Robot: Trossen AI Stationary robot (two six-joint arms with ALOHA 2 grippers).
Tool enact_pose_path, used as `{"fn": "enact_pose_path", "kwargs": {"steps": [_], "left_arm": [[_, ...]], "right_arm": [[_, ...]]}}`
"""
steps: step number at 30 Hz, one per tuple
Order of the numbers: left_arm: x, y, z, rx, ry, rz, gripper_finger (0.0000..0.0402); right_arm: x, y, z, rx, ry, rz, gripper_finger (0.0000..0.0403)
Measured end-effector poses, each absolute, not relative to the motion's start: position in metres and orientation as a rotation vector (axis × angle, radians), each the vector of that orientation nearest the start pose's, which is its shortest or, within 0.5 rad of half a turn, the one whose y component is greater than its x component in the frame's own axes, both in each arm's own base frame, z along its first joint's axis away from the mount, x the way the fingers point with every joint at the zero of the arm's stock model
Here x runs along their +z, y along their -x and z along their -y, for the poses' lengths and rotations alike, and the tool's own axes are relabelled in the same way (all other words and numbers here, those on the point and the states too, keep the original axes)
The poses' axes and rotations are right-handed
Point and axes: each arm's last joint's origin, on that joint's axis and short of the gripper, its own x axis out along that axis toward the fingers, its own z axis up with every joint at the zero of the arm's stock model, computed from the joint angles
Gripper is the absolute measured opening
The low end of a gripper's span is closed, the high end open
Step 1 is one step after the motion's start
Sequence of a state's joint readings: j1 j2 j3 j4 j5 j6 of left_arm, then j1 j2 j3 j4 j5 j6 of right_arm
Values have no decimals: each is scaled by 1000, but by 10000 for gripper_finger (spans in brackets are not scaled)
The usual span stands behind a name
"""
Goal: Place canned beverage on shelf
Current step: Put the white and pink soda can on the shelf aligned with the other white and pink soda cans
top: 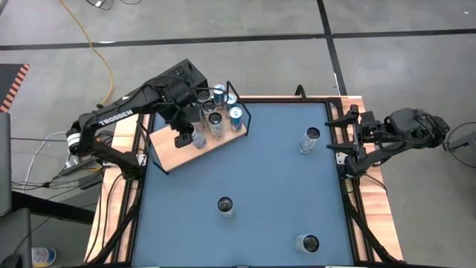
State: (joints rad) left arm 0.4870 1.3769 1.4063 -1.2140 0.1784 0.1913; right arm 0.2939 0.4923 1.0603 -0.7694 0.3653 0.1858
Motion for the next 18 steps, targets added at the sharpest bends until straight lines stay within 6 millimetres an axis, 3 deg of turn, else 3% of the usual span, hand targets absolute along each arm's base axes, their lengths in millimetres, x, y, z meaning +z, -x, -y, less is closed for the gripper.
{"fn": "enact_pose_path", "kwargs": {"steps": [5, 18], "left_arm": [[340, -221, -115, 171, 217, -1140, 265], [314, -240, -129, 176, 226, -1259, 265]], "right_arm": [[391, -55, -6, -89, -117, -190, 349], [390, -55, -6, -90, -114, -199, 349]]}}
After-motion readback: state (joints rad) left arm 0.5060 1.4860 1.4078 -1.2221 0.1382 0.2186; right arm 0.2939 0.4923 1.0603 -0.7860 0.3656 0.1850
